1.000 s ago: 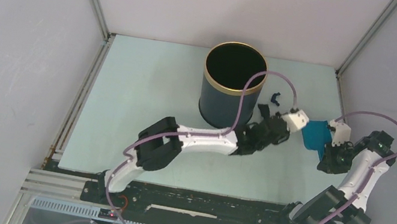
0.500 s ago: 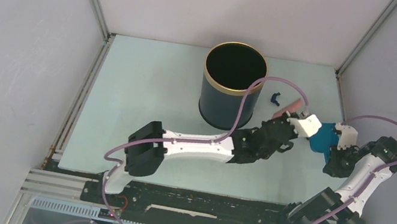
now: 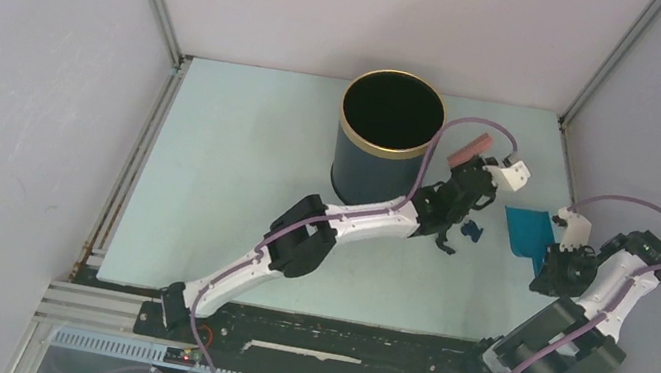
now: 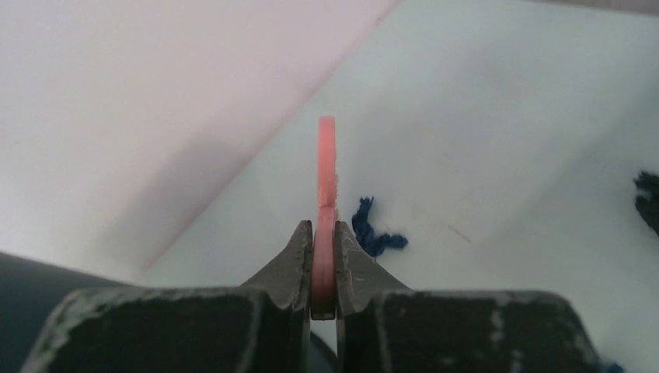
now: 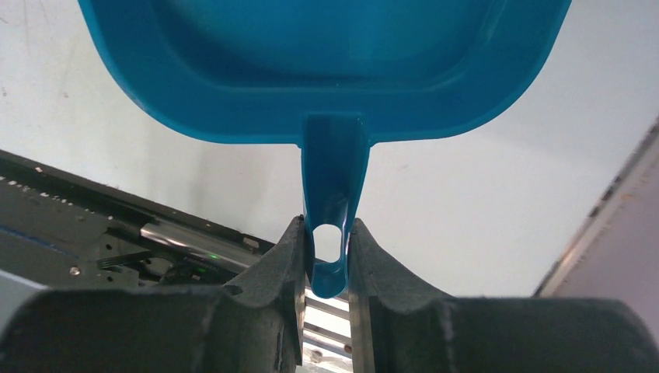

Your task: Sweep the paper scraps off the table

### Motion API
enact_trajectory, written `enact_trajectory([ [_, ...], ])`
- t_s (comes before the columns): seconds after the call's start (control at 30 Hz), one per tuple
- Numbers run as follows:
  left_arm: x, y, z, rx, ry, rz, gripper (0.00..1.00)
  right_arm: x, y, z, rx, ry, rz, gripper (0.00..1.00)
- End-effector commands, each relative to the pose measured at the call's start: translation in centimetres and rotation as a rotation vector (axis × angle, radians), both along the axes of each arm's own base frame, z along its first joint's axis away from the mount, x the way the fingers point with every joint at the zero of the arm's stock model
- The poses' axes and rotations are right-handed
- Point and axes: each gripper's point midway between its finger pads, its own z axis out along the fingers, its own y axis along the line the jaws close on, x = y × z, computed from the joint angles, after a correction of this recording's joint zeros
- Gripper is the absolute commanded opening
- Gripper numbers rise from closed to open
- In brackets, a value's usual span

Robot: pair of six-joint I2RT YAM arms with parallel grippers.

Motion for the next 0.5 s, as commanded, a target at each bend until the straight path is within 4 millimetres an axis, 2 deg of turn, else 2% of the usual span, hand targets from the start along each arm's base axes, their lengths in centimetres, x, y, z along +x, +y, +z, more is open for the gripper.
enact_trajectory([
  [0.0, 2.4, -1.1, 6.1, -0.244, 0.015, -0.092, 0.00, 0.0, 1.1, -0.6, 0.092, 0.020, 0.007, 0.00],
  [0.17, 2.9, -1.2, 4.2, -0.256, 0.089, -0.120, 0.00, 0.3, 0.5, -1.3, 0.094, 0.041, -0.006, 0.00],
  [0.3, 2.8, -1.2, 3.1, -0.276, 0.124, -0.117, 0.00, 0.5, 1.0, -1.3, 0.106, 0.043, -0.004, 0.00],
  [0.47, 2.5, -1.3, 2.7, -0.263, 0.160, -0.126, 0.00, 0.5, 1.6, -1.2, 0.118, 0.046, 0.003, 0.00],
])
